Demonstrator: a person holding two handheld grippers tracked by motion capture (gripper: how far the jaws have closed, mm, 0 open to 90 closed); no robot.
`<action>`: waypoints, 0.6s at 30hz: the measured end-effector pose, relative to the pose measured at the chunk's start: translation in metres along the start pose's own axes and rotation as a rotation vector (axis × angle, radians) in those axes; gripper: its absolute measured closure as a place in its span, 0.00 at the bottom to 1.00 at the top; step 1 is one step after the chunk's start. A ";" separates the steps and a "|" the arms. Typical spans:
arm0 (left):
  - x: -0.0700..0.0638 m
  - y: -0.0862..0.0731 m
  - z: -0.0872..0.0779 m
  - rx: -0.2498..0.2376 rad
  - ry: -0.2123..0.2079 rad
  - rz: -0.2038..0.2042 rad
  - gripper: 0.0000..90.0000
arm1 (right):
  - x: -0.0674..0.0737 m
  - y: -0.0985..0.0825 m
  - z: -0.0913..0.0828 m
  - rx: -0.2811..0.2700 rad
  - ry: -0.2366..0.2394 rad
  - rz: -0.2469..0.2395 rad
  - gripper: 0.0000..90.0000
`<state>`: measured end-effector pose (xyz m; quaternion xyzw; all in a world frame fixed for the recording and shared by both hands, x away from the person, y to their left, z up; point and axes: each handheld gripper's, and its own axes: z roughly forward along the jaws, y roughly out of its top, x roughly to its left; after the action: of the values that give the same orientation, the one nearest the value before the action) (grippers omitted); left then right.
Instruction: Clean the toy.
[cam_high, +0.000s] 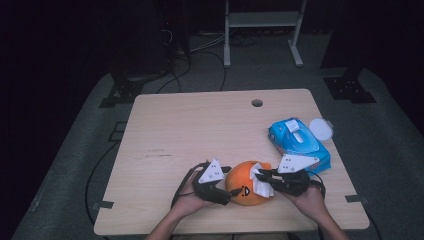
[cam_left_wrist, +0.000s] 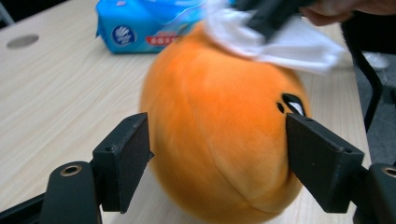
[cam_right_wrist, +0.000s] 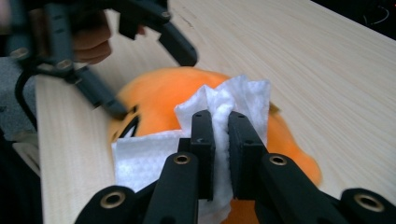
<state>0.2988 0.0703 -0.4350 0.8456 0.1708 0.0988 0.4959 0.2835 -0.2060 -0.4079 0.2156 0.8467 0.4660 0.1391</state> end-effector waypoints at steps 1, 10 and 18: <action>0.004 -0.001 -0.001 0.004 -0.022 -0.035 0.24 | 0.002 -0.001 0.001 0.000 0.007 0.005 0.90; 0.000 0.000 0.012 0.014 -0.106 -0.083 0.17 | 0.020 0.007 0.010 0.005 0.065 -0.040 0.90; -0.018 0.015 0.001 -0.026 0.114 0.248 0.44 | 0.010 0.025 0.006 -0.076 -0.010 -0.044 0.90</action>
<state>0.2853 0.0556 -0.4229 0.8468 0.0913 0.2095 0.4804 0.2830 -0.1845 -0.3907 0.1939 0.8322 0.4938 0.1614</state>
